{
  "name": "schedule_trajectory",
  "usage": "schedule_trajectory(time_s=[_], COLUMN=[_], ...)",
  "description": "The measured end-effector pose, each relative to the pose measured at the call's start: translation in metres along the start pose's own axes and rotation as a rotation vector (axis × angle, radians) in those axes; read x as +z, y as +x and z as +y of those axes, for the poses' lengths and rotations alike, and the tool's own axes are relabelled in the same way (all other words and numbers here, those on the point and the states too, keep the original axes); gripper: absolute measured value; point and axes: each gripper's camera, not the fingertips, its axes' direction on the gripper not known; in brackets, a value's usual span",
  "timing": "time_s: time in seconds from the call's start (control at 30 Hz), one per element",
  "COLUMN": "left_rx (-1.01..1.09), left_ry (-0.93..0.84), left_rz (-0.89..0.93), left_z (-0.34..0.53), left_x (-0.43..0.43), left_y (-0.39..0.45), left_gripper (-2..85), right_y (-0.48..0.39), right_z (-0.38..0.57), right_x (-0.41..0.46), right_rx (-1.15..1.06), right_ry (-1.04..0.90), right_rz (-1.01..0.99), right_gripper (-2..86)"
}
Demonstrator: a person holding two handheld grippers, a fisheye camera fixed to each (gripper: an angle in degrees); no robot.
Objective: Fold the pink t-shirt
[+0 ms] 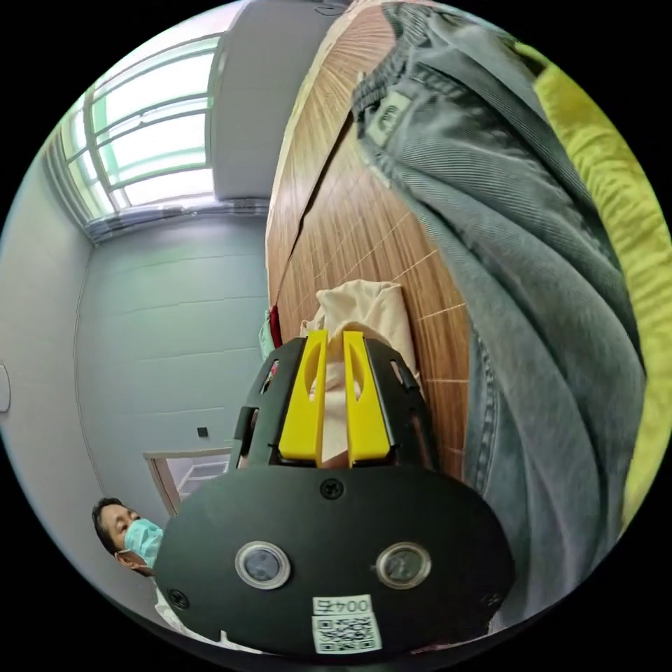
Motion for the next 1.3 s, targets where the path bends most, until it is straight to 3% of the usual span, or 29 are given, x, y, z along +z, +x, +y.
schedule_trajectory(time_s=[0.2, 0.4, 0.5, 0.7, 0.87, 1.03, 1.3], left_rx=[-0.028, -0.005, 0.185, 0.549, 0.596, 0.774, 0.848], left_ry=[0.087, 0.163, 0.065, -0.165, -0.182, -0.1, -0.101], left_rz=[0.109, 0.206, 0.123, -0.277, -0.337, -0.467, -0.478], left_z=[-0.008, 0.011, 0.039, 0.165, 0.255, 0.317, 0.341], left_x=[0.001, -0.027, -0.042, -0.076, -0.104, -0.095, -0.076], left_y=[-0.019, -0.02, 0.01, 0.028, -0.016, -0.021, -0.024], left_gripper=[8.4, 9.0, 8.5, 11.0, 12.1, 13.7, 14.4], right_y=[0.004, -0.055, -0.085, -0.08, -0.039, -0.023, -0.002], right_z=[-0.013, 0.016, 0.054, 0.178, 0.264, 0.306, 0.332], right_x=[0.0, 0.002, 0.01, 0.033, 0.026, 0.026, 0.023], right_rx=[0.01, -0.176, -0.29, -0.416, -0.323, -0.289, -0.236], right_ry=[0.115, 0.135, 0.089, -0.044, 0.024, 0.172, 0.305], right_rz=[-0.081, 0.192, 0.341, 0.609, 0.582, 0.596, 0.445], right_gripper=[9.8, 9.6, 9.6, 11.1, 11.2, 10.9, 11.3])
